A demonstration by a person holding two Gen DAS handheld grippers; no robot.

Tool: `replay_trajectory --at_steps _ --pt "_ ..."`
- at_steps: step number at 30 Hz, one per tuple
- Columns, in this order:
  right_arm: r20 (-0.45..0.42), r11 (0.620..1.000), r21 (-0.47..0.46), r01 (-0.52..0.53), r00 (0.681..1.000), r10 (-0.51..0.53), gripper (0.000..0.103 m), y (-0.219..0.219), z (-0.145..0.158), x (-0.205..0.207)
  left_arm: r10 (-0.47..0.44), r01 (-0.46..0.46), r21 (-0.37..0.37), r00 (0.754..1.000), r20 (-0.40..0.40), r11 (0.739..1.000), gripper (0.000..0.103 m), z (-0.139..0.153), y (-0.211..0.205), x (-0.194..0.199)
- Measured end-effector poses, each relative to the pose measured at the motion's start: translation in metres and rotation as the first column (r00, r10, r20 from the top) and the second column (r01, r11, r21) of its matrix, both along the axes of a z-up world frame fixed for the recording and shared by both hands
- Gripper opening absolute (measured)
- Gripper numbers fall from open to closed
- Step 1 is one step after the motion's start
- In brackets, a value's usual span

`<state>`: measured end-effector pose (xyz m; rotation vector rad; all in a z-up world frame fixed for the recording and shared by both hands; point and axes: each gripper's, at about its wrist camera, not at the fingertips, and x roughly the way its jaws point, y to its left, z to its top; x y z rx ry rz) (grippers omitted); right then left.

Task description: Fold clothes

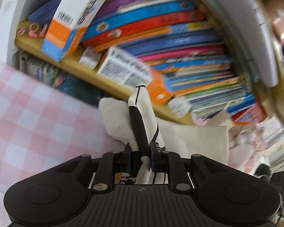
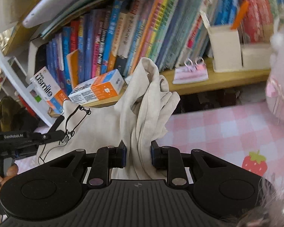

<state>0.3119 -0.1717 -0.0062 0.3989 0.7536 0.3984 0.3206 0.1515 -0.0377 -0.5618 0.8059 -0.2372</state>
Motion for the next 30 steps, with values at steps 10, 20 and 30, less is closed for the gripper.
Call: replay_trajectory --at_steps 10,20,30 --pt "-0.085 0.996 0.031 0.087 0.993 -0.084 0.04 -0.009 -0.021 0.004 0.033 -0.032 0.015 0.998 -0.047 0.999 0.038 -0.004 0.006 -0.005" --pt "-0.09 0.993 0.025 0.119 0.989 -0.116 0.04 -0.024 -0.005 -0.013 0.032 -0.031 0.096 0.999 -0.006 0.995 0.047 0.015 0.005 -0.049" --pt "-0.066 0.993 -0.008 0.116 0.991 -0.116 0.047 -0.018 0.01 -0.041 -0.008 -0.001 0.337 1.0 0.025 0.942 0.065 0.043 -0.028 -0.088"
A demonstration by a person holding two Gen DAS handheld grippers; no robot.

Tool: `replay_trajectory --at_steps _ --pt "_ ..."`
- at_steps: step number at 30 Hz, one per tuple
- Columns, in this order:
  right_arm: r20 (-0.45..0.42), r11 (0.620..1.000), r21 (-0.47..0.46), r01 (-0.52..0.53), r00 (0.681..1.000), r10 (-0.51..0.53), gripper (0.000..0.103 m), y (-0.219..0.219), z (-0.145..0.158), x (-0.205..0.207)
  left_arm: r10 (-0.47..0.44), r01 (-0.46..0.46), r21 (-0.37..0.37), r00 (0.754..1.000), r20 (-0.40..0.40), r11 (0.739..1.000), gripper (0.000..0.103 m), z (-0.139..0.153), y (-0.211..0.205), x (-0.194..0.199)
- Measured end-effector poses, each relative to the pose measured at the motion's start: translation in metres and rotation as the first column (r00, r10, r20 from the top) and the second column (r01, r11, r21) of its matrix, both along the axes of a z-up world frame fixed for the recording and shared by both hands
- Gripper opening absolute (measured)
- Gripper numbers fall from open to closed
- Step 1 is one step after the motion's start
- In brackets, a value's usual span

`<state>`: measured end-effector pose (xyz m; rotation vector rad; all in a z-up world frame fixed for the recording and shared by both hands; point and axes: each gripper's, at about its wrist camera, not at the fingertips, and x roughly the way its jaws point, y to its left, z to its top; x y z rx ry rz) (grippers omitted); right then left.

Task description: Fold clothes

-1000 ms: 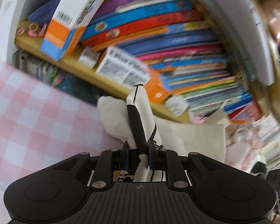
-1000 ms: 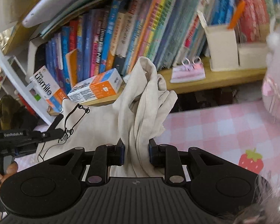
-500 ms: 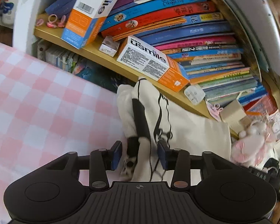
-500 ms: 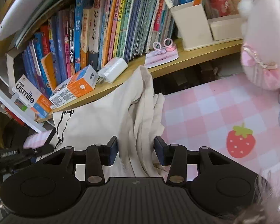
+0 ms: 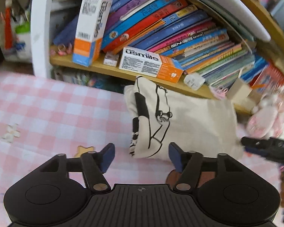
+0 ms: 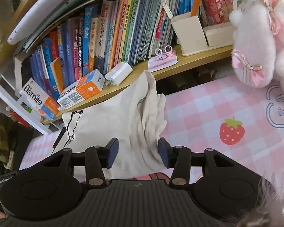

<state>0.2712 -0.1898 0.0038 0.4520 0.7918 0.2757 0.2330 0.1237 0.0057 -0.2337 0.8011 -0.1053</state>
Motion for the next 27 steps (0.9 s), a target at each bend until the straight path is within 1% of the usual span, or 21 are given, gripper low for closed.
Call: replay_trajectory --at_steps 1,3,5,6,9,11,12,13,15,20,24,27 --pt "0.005 1.0 -0.014 0.0 1.0 0.0 0.048 0.001 0.002 -0.004 -0.001 0.001 0.025 1.0 0.004 1.0 0.066 0.003 -0.004 -0.004" --pt "0.016 0.999 -0.046 -0.001 1.0 0.002 0.049 0.005 0.006 -0.014 -0.009 0.009 0.038 1.0 0.007 0.999 0.069 0.007 -0.009 -0.011" --pt "0.032 0.996 -0.084 -0.005 0.999 0.008 0.051 0.009 0.01 -0.026 -0.017 0.016 0.046 1.0 0.017 0.999 0.078 0.011 -0.013 -0.02" --pt "0.04 0.995 -0.101 -0.008 0.999 0.012 0.053 0.011 0.013 -0.034 -0.016 0.015 0.055 1.0 0.025 0.998 0.079 0.013 -0.016 -0.026" --pt "0.066 0.988 -0.151 -0.015 0.998 0.025 0.062 0.016 0.02 -0.055 -0.008 0.005 0.077 0.999 0.038 0.997 0.082 0.019 -0.022 -0.041" --pt "0.089 0.982 -0.19 -0.009 0.996 0.027 0.073 0.019 0.025 -0.069 -0.004 0.0 0.1 0.999 0.041 0.995 0.088 0.022 -0.027 -0.051" --pt "0.102 0.978 -0.207 -0.003 0.994 0.024 0.075 0.02 0.027 -0.077 -0.005 -0.001 0.112 0.999 0.048 0.994 0.09 0.023 -0.028 -0.056" --pt "0.115 0.975 -0.222 0.006 0.993 0.02 0.08 0.021 0.029 -0.085 -0.006 -0.001 0.124 0.998 0.055 0.992 0.091 0.024 -0.03 -0.061" --pt "0.138 0.969 -0.248 0.023 0.99 0.011 0.086 0.023 0.032 -0.1 -0.015 0.005 0.146 0.998 0.067 0.989 0.093 0.025 -0.034 -0.072" --pt "0.168 0.951 -0.304 0.051 0.986 0.001 0.097 0.027 0.033 -0.136 -0.042 0.029 0.163 0.996 0.078 0.986 0.093 0.026 -0.044 -0.1" --pt "0.168 0.939 -0.338 0.069 0.986 -0.011 0.098 0.031 0.032 -0.165 -0.031 0.016 0.156 0.995 0.093 0.988 0.093 0.024 -0.047 -0.123" --pt "0.186 0.92 -0.38 0.091 0.982 -0.021 0.099 0.038 0.032 -0.189 -0.021 0.005 0.155 0.995 0.098 0.988 0.095 0.023 -0.049 -0.138"
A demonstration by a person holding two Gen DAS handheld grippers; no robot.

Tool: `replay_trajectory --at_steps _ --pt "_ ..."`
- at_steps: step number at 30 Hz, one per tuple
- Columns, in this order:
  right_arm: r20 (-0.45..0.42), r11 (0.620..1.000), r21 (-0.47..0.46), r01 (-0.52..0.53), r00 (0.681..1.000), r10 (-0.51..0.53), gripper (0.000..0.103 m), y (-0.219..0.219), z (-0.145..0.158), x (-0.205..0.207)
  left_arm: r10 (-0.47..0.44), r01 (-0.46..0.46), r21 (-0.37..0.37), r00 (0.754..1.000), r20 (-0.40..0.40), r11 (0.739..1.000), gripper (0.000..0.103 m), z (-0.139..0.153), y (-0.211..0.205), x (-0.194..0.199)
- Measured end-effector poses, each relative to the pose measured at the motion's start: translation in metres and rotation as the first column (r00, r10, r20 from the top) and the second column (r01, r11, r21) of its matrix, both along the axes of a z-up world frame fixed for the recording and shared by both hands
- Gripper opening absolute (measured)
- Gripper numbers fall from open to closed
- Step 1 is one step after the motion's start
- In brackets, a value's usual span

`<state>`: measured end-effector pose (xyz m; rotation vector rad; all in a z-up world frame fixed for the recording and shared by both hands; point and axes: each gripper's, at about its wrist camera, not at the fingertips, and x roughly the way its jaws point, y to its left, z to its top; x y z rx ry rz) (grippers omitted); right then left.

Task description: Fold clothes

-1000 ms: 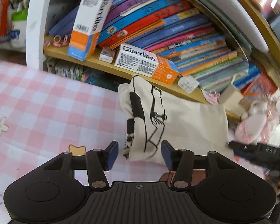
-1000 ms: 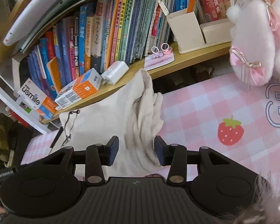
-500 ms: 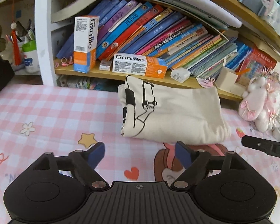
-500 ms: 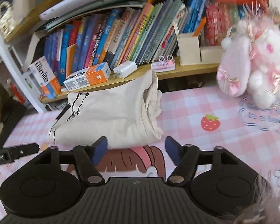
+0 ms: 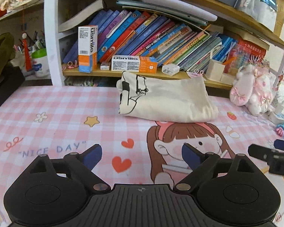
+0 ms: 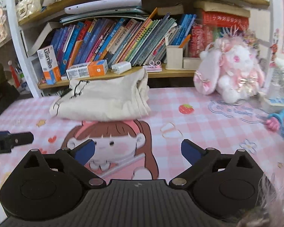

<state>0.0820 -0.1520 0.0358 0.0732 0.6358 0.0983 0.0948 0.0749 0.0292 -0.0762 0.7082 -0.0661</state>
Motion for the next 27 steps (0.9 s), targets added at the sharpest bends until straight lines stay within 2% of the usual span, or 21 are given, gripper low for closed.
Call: replay_trajectory --at_steps 6,9,15,27 --pt "0.034 1.0 -0.015 0.023 0.999 -0.023 0.103 0.006 -0.001 -0.034 0.058 -0.058 0.029 0.998 -0.022 0.998 0.097 -0.007 -0.008 -0.021" --pt "0.019 0.999 0.008 0.038 0.999 -0.038 0.103 0.006 -0.001 -0.037 0.032 -0.031 0.067 0.999 -0.022 0.997 0.097 -0.006 -0.016 -0.022" --pt "0.026 1.0 -0.012 0.025 0.999 -0.024 0.103 0.01 0.002 -0.038 0.019 -0.024 0.09 0.998 0.053 0.996 0.101 0.002 -0.021 -0.03" --pt "0.015 1.0 0.002 0.029 0.999 -0.029 0.103 0.011 0.003 -0.043 0.001 -0.005 0.098 0.999 0.041 0.995 0.101 0.003 -0.021 -0.033"
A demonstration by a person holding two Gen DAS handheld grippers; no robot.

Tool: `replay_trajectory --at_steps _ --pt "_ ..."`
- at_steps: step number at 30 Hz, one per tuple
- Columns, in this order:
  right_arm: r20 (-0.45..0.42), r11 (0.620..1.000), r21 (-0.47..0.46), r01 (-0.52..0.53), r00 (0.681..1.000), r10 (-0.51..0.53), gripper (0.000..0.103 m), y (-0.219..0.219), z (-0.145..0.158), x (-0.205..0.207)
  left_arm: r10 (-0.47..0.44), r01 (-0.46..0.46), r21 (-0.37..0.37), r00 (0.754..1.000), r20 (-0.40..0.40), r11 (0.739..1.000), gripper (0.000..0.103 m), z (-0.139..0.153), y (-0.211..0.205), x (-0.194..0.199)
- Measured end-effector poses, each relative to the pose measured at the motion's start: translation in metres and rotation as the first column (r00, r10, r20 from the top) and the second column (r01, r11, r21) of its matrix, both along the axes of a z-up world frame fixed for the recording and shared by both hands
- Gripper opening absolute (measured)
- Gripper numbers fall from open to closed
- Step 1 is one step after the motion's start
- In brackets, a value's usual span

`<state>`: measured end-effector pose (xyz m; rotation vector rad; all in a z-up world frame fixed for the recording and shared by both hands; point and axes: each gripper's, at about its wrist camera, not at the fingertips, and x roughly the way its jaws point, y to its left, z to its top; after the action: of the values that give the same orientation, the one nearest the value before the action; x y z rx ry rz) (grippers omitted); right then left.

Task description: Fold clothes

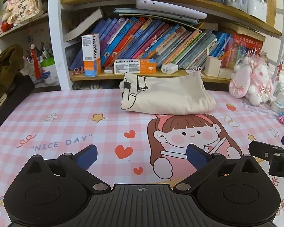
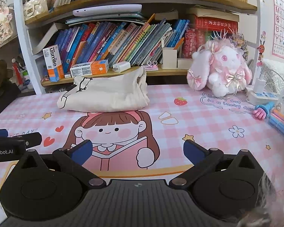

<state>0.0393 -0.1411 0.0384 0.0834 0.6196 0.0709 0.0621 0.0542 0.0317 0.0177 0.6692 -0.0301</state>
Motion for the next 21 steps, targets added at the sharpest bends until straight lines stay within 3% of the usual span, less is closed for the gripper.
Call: replay_trajectory --at_steps 21 --pt "0.0 1.0 0.003 0.01 1.0 -0.01 0.103 0.0014 0.0006 -0.0035 -0.028 0.028 -0.017 0.999 -0.016 0.999 0.102 0.0019 0.0022 -0.0002"
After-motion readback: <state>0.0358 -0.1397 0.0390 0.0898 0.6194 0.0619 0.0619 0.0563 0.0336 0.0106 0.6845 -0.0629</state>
